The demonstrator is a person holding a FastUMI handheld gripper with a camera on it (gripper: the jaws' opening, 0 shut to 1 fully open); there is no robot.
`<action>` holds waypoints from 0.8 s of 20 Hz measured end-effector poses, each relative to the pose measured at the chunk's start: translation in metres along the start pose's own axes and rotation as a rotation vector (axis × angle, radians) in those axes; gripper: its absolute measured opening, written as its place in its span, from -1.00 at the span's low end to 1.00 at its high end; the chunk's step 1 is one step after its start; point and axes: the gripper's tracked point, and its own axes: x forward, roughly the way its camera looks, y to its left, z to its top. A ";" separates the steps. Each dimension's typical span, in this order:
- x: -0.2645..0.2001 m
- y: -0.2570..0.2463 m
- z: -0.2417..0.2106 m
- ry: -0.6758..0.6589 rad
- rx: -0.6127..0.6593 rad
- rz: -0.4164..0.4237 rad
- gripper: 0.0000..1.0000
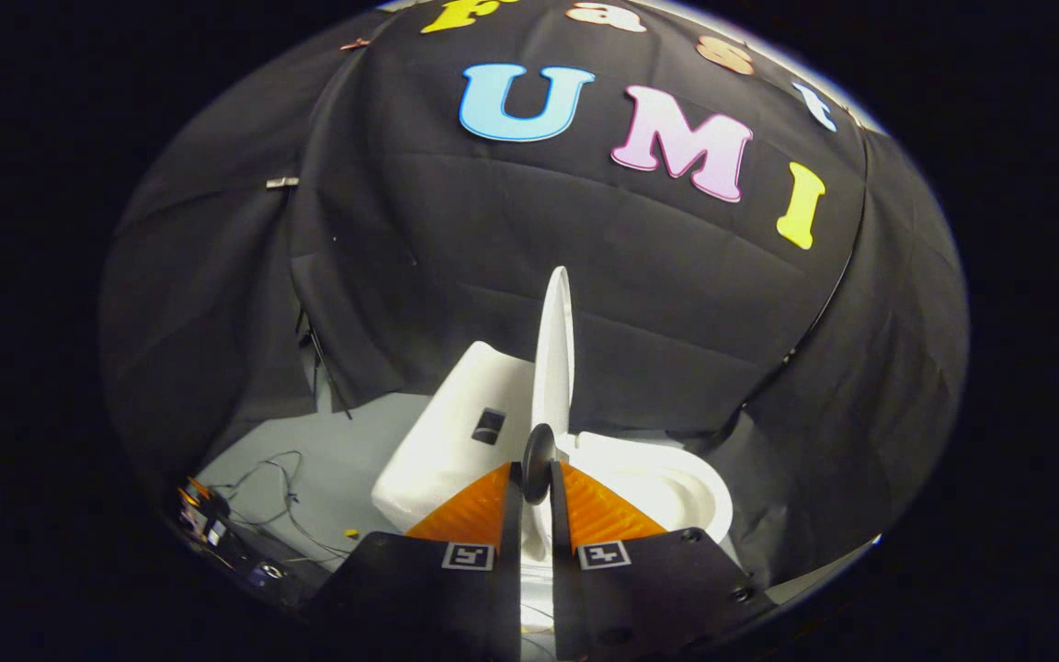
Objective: Open the toilet lid.
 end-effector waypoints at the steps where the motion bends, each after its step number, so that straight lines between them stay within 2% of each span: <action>1: -0.001 -0.001 0.001 -0.012 -0.021 -0.006 -0.63; 4: -0.007 -0.009 0.008 -0.071 -0.087 -0.030 -0.54; 6: -0.010 -0.005 0.014 -0.101 -0.103 -0.016 -0.43; 10: -0.023 -0.004 0.018 -0.139 -0.116 0.001 0.92; 12: -0.030 -0.006 0.022 -0.162 -0.092 0.004 0.98; 16: -0.047 -0.016 0.037 -0.218 -0.060 0.014 0.98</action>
